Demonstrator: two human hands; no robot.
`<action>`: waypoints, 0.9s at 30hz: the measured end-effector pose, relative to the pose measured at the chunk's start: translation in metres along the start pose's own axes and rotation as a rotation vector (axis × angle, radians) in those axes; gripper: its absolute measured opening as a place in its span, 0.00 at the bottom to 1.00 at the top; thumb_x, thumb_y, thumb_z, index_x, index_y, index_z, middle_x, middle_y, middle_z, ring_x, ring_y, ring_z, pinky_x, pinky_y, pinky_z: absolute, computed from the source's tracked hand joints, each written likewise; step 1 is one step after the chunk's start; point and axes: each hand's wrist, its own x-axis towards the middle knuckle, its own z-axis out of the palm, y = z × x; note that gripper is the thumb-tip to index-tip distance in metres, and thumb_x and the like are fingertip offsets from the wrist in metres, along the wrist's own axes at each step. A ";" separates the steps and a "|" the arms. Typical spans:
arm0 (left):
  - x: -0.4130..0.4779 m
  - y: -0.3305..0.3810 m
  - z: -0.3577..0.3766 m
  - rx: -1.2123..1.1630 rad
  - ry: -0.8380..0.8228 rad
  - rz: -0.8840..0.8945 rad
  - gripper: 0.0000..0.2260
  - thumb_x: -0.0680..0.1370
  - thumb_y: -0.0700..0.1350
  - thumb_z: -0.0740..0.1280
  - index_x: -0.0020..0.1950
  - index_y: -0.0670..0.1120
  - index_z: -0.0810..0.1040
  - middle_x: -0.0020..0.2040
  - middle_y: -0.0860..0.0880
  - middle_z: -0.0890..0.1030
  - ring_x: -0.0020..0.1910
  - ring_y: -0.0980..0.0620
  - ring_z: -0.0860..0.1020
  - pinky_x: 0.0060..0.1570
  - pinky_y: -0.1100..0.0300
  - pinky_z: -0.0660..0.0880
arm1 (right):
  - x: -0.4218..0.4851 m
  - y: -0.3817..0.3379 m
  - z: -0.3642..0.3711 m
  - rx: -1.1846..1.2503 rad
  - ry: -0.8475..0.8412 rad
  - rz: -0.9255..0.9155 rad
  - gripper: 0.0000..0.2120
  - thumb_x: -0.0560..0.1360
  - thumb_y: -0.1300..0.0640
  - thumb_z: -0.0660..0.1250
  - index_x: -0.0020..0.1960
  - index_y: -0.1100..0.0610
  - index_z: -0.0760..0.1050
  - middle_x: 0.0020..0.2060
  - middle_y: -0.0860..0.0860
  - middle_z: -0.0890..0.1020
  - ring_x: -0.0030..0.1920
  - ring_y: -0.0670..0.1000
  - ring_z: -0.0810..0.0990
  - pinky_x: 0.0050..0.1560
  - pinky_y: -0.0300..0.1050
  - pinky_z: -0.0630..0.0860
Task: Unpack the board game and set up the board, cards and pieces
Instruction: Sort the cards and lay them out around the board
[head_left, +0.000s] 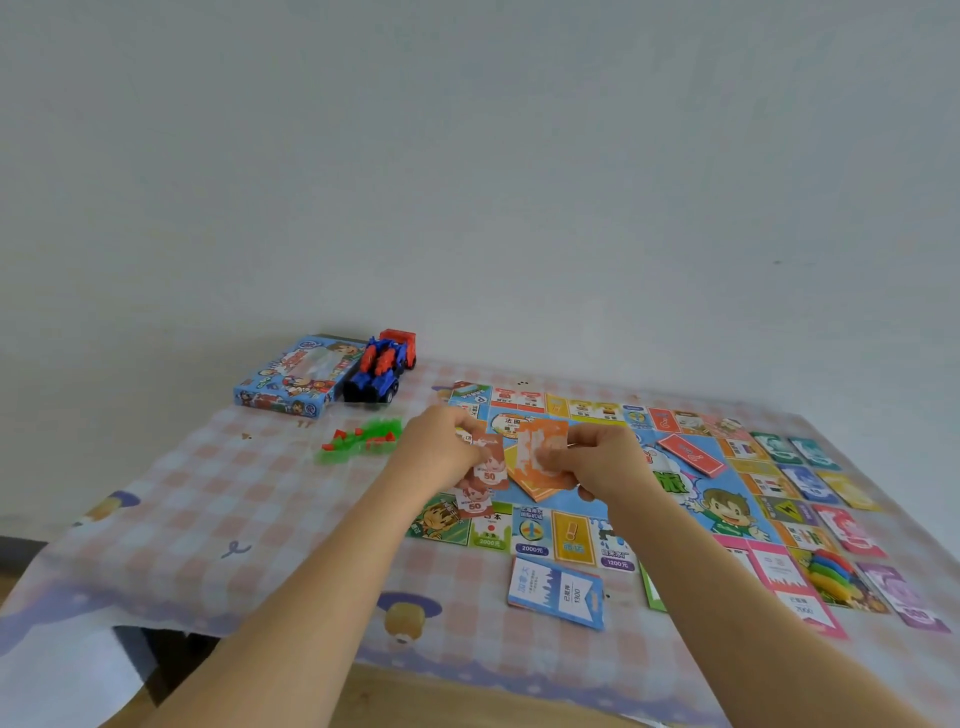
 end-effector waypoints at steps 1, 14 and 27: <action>0.000 -0.002 0.002 0.076 -0.004 0.004 0.11 0.74 0.44 0.70 0.56 0.49 0.79 0.53 0.46 0.82 0.38 0.52 0.82 0.38 0.59 0.78 | 0.000 0.001 0.000 -0.003 -0.003 0.000 0.04 0.70 0.60 0.74 0.40 0.55 0.79 0.28 0.52 0.79 0.27 0.51 0.70 0.28 0.42 0.68; -0.001 0.008 0.008 -0.048 -0.042 0.170 0.09 0.75 0.46 0.70 0.55 0.46 0.81 0.44 0.49 0.83 0.34 0.60 0.78 0.30 0.70 0.73 | -0.006 -0.002 0.007 -0.144 -0.106 -0.077 0.05 0.70 0.58 0.74 0.40 0.57 0.79 0.30 0.49 0.80 0.20 0.39 0.74 0.24 0.33 0.71; -0.004 -0.001 0.006 -0.046 0.012 0.132 0.09 0.77 0.50 0.66 0.46 0.46 0.83 0.36 0.48 0.82 0.32 0.52 0.79 0.39 0.56 0.78 | -0.008 -0.008 0.022 -0.916 -0.117 -0.310 0.06 0.69 0.49 0.71 0.43 0.50 0.82 0.38 0.47 0.82 0.39 0.49 0.80 0.42 0.44 0.80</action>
